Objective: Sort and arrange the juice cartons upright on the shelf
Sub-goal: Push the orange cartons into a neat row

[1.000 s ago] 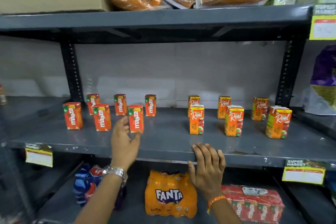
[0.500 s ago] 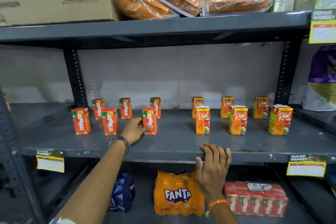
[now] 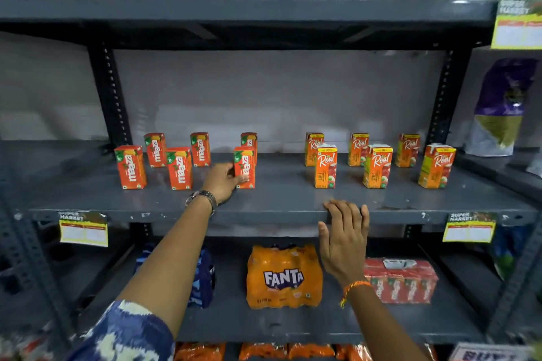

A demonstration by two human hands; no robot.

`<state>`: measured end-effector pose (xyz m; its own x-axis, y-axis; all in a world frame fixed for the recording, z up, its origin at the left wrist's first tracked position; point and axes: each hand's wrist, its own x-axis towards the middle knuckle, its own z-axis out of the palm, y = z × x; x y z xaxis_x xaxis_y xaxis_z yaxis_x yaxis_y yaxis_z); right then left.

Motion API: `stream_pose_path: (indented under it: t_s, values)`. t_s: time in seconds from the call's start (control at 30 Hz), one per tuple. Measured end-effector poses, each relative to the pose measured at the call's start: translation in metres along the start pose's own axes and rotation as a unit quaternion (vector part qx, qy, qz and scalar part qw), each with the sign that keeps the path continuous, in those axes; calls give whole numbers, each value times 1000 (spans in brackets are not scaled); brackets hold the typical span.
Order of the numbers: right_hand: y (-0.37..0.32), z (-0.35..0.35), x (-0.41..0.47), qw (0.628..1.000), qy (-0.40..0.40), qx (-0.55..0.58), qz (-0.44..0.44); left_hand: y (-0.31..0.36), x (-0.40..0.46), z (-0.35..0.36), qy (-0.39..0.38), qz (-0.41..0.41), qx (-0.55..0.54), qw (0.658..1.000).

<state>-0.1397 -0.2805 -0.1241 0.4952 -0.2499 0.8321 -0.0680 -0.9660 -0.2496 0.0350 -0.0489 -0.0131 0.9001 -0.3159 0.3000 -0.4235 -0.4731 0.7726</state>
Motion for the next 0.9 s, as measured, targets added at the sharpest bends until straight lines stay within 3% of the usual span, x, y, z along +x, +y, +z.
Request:
stream_pose_path:
  t_s: [0.17, 0.3, 0.37, 0.43, 0.5, 0.6, 0.73, 0.9]
  values:
    - [-1, -1, 1, 1000, 7, -1, 0, -1, 1, 0, 5, 1, 11, 1000]
    - [4, 3, -2, 1000, 15, -13, -12, 1, -12, -10, 37, -3, -67, 997]
    - [6, 7, -1, 999, 25, -11, -16, 0, -28, -20, 178, 13, -106, 978]
    - [7, 12, 2, 999, 37, -13, -18, -3, -41, -35, 377, 25, -96, 921]
    - [9, 16, 3, 999, 46, -21, -19, -16, -41, -53, 440, -7, -77, 895]
    - [11, 21, 3, 998, 61, -24, -25, -40, -24, -76, 293, -97, -40, 950]
    - [11, 24, 2, 997, 69, -25, -28, -59, -12, -99, 77, -97, -57, 991]
    - [10, 24, 4, 997, 67, -27, -27, -68, -6, -112, 28, -60, -36, 997]
